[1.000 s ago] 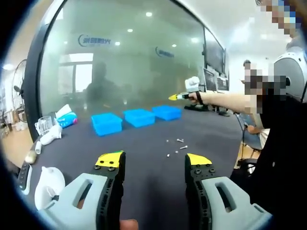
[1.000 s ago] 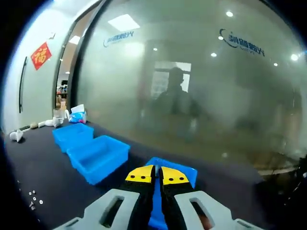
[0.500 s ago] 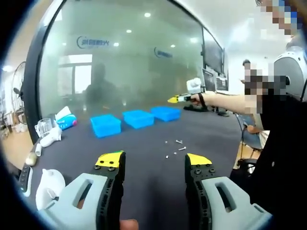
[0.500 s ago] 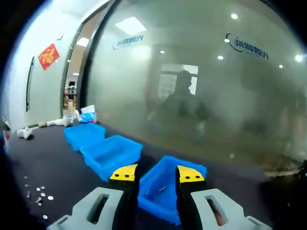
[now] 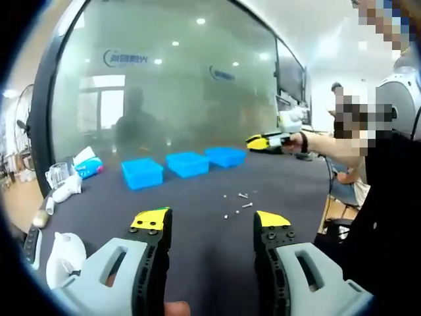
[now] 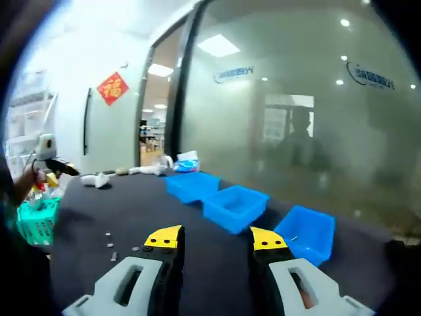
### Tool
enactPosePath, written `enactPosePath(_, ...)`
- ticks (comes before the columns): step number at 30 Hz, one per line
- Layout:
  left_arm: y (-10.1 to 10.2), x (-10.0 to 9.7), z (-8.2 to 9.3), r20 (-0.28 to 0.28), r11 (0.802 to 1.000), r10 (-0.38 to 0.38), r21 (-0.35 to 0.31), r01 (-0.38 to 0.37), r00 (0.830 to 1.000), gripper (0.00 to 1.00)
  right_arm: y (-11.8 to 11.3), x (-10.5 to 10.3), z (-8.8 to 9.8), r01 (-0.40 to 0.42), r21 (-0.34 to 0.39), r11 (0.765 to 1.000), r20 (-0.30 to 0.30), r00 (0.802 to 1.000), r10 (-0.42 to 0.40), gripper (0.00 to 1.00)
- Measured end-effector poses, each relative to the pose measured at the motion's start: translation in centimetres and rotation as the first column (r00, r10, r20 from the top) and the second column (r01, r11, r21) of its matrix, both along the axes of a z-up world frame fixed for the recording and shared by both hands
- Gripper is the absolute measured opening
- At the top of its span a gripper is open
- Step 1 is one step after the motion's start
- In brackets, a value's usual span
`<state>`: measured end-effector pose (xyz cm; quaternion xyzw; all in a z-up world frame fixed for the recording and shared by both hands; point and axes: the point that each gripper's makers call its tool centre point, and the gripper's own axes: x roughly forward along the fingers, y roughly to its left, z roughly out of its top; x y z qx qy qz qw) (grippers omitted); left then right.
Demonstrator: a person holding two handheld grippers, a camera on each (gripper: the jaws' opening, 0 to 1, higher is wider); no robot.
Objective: Sort the screws, nuts, and washers into the corresponding bins
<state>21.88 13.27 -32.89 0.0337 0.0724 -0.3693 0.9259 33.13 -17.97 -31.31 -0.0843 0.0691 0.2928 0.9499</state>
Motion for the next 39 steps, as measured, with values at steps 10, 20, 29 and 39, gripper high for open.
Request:
enactPosePath(10, -0.4, -0.3, 0.4, 0.006, 1.000, -0.015, 0.002, 0.015, 1.000, 0.48, 0.3, -6.4, -1.9, -0.070, -0.011, 0.998, -0.050, 0.996, 0.069, 0.34)
enactPosePath(20, -1.0, -0.7, 0.3, 0.006, 0.999, -0.034, 0.002, 0.034, 0.999, 0.48, -1.7, -9.6, -3.7, -0.087, -0.032, 0.996, -0.076, 0.994, 0.084, 0.32)
enactPosePath(29, -1.5, -1.4, -0.4, -0.007, 0.997, -0.066, 0.029, 0.066, 0.998, 0.49, -1.7, -11.8, -4.5, -0.218, -0.076, 0.973, -0.127, 0.970, 0.208, 0.33)
enactPosePath(39, -1.5, -1.4, -0.8, -0.015, 0.995, -0.082, 0.048, 0.083, 0.996, 0.49, 0.2, -12.4, -5.4, -0.344, -0.145, 0.928, -0.193, 0.930, 0.314, 0.33)
